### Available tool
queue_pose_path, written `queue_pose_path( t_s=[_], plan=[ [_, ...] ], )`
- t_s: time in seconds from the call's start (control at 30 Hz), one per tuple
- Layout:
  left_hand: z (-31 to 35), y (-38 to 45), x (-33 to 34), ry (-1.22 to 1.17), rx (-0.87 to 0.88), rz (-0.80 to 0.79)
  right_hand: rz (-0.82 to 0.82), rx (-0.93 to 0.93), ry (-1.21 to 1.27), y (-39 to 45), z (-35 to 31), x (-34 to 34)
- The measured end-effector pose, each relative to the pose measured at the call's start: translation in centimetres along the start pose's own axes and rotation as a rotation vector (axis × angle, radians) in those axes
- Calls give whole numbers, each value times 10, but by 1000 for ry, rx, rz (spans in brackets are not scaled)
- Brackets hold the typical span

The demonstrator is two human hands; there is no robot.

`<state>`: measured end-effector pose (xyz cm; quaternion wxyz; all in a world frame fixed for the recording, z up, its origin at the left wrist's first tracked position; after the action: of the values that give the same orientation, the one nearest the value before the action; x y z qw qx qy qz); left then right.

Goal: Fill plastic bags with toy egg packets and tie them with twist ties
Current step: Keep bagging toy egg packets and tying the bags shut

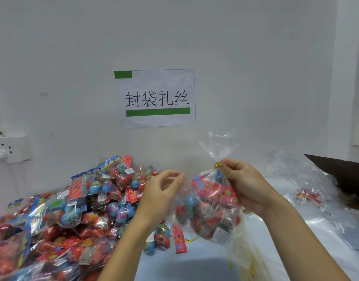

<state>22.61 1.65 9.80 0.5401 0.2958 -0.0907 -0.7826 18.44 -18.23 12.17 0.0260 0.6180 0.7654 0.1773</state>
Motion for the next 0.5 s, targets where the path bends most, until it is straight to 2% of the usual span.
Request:
queue_pose_path(
  t_s=[0.1, 0.23, 0.3, 0.4, 0.5],
  plan=[
    [-6, -1, -2, -183, -133, -70, 53, -60, 84, -2, -8, -14],
    [0, -5, 20, -584, -254, -208, 99, -137, 263, 1, -9, -19],
    [7, -3, 30, -762, -231, -179, 126, -190, 342, 7, -6, -16],
    [14, -1, 37, -868, -192, -88, 205, -241, 402, 17, 1, -7],
    [11, -3, 37, -999, -271, -71, 230, -263, 452, 24, 9, 8]
  ],
)
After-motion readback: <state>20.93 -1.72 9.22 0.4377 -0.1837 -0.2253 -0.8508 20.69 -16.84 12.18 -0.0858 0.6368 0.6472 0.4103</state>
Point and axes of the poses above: each hand's wrist, its own y-axis towards the middle knuckle, its own x-axis out of the palm, z = x × y, the point moved 3 cm from there along y, towards the middle knuckle, and after that the axes turned 12 degrees about -z, right-handed, at the moved point
